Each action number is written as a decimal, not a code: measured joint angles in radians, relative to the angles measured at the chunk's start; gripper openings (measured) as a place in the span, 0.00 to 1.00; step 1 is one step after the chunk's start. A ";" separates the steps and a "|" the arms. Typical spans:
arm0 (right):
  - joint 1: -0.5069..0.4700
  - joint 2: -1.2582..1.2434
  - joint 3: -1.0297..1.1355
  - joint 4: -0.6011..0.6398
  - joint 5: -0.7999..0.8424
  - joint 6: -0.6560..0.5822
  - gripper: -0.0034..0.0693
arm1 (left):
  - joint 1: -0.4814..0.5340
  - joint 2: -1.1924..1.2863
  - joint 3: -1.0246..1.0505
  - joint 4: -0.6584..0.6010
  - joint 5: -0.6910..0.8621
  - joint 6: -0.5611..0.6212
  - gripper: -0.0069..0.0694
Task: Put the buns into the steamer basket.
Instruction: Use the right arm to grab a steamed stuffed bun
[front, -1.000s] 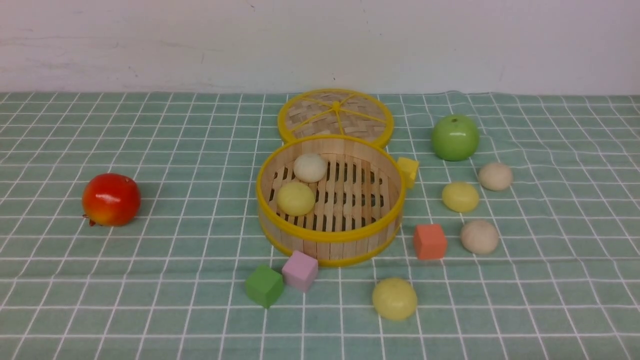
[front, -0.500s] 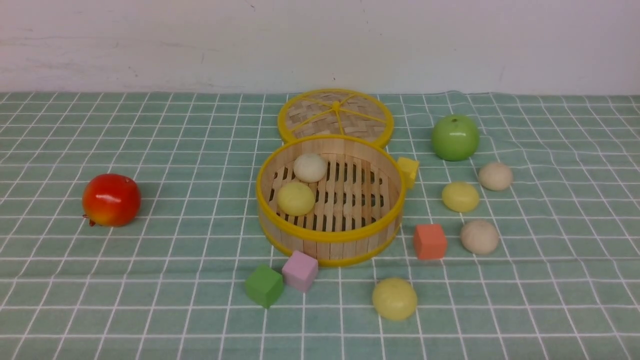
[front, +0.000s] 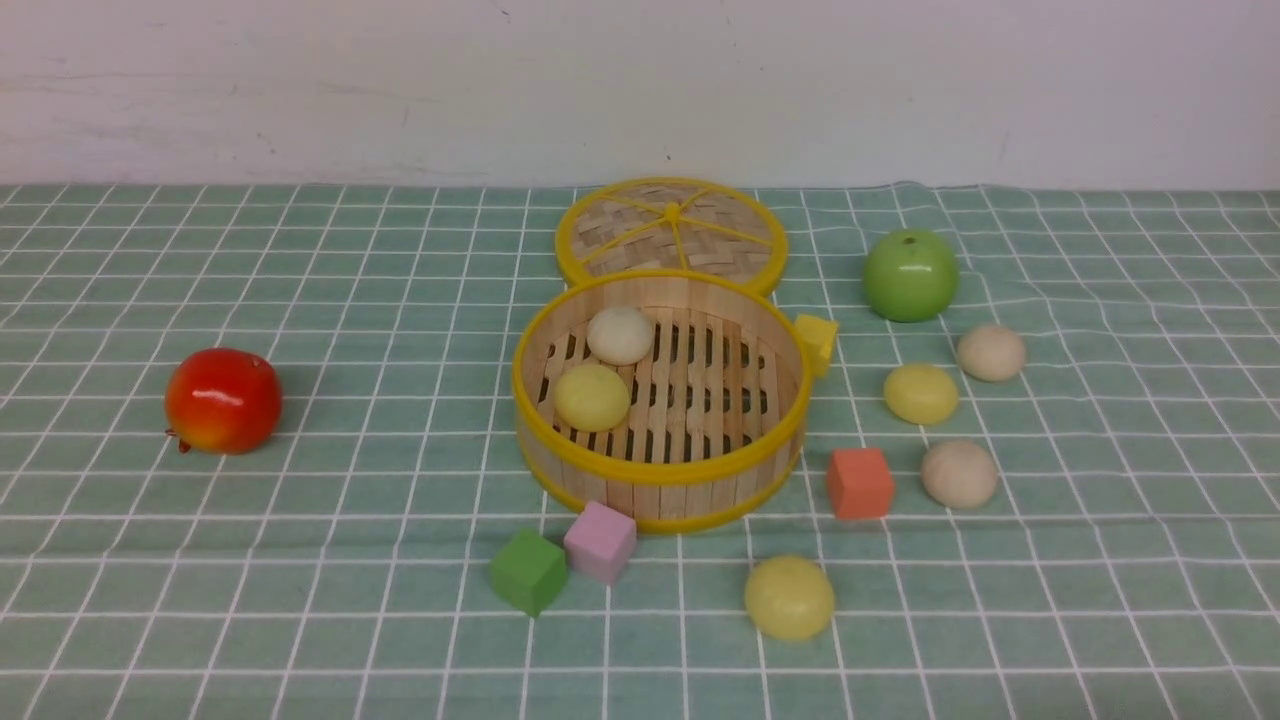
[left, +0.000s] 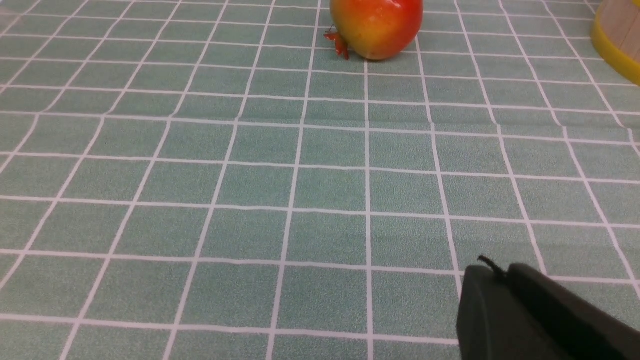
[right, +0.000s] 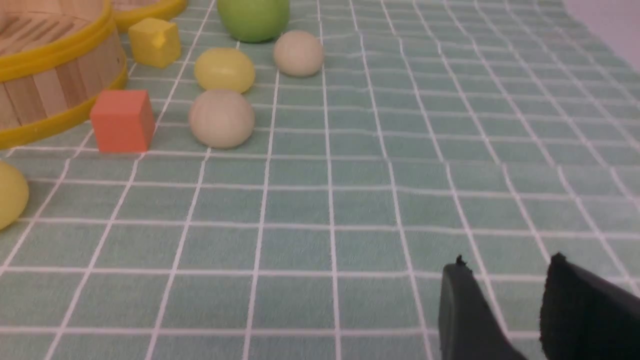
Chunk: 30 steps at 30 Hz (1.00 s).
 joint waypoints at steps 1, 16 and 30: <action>0.000 0.000 0.000 -0.001 -0.032 0.011 0.38 | 0.000 0.000 0.000 0.000 0.000 0.000 0.14; 0.000 0.000 -0.087 0.016 -0.546 0.300 0.38 | 0.000 0.000 0.000 0.000 0.000 0.000 0.16; 0.000 0.484 -0.719 -0.007 0.181 0.266 0.38 | 0.000 0.000 0.000 0.000 0.000 0.000 0.17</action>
